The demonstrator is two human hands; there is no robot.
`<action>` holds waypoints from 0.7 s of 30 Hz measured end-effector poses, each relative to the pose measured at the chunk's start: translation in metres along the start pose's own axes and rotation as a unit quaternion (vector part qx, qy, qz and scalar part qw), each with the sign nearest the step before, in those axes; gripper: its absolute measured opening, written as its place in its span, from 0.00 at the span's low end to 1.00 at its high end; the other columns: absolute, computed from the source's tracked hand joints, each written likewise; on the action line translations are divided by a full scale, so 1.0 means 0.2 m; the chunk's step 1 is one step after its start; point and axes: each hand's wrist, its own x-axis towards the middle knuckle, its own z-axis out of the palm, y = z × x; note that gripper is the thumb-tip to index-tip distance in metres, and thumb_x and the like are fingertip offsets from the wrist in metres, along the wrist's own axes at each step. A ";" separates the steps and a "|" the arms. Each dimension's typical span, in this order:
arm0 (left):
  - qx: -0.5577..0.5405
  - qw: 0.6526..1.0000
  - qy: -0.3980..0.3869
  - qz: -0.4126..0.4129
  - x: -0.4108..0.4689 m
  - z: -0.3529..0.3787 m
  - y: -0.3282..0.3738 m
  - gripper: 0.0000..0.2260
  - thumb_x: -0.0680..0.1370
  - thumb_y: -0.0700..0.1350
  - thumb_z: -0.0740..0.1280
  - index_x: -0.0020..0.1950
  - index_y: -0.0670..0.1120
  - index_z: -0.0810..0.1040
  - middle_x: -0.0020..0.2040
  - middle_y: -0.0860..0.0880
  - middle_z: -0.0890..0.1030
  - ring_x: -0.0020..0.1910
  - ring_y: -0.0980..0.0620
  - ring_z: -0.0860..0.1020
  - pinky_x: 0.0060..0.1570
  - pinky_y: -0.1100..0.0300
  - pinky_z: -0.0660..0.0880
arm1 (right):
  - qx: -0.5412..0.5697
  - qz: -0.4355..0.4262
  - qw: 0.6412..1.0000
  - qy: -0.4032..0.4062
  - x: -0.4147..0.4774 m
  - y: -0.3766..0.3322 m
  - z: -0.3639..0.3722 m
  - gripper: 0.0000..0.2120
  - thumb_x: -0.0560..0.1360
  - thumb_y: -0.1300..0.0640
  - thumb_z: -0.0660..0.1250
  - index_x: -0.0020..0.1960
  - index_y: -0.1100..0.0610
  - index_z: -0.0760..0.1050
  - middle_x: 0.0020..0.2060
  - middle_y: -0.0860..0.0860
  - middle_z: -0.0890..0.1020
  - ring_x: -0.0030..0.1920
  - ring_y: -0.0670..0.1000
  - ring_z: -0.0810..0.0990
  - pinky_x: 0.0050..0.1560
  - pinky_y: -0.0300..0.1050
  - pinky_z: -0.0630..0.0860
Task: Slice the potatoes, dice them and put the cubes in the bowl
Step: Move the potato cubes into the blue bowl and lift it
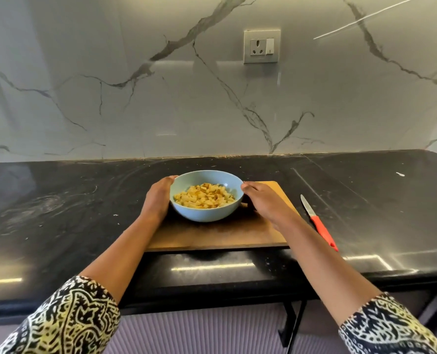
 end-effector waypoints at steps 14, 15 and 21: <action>0.038 0.993 -0.110 0.023 -0.09 -0.01 0.00 0.45 0.65 0.77 0.52 0.77 0.56 0.55 0.76 0.49 0.60 0.74 0.46 0.60 0.73 0.45 0.54 | -0.430 0.070 0.886 0.157 -0.16 0.26 -0.48 0.08 0.75 0.49 0.68 0.46 0.54 0.77 0.48 0.56 0.81 0.51 0.58 0.80 0.45 0.46 0.72; 0.041 0.990 -0.136 0.024 -0.09 -0.03 0.00 0.49 0.61 0.79 0.53 0.77 0.57 0.53 0.77 0.49 0.59 0.74 0.46 0.59 0.73 0.45 0.54 | -0.437 0.089 0.884 0.138 -0.18 0.30 -0.48 0.10 0.75 0.48 0.68 0.50 0.55 0.78 0.49 0.55 0.81 0.51 0.57 0.80 0.45 0.46 0.72; 0.098 0.966 -0.230 0.063 -0.08 -0.08 -0.02 0.66 0.47 0.80 0.66 0.77 0.58 0.40 0.78 0.53 0.49 0.76 0.48 0.52 0.74 0.47 0.52 | -0.410 0.110 0.894 0.140 -0.14 0.33 -0.46 0.08 0.74 0.54 0.67 0.48 0.58 0.78 0.41 0.54 0.81 0.48 0.57 0.80 0.42 0.44 0.71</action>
